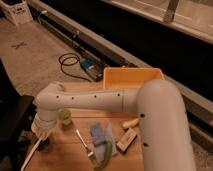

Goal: Place brush in metal cup

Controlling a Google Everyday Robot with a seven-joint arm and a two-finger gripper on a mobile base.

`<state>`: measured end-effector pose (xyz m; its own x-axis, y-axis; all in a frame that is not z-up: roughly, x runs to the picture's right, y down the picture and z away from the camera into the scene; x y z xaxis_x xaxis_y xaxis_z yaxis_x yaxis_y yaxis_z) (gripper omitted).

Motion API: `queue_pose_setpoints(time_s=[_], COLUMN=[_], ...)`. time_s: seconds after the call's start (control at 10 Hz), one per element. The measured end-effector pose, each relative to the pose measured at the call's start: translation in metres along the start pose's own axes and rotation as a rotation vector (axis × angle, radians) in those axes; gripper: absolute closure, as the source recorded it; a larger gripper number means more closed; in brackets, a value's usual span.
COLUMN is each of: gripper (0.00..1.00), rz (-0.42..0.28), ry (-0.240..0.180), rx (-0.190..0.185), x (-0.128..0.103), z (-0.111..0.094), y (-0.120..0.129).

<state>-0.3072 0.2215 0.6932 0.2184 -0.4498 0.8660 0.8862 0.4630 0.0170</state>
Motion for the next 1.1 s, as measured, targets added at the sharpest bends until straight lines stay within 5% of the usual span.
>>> queue_pose_setpoints(time_s=[0.8, 1.1], gripper=[0.24, 0.20], rz=[0.017, 0.019], ry=[-0.043, -0.041], rx=[0.000, -0.001], x=[0.0008, 0.0004], z=[0.0107, 0.0091], y=[0.0023, 0.0035])
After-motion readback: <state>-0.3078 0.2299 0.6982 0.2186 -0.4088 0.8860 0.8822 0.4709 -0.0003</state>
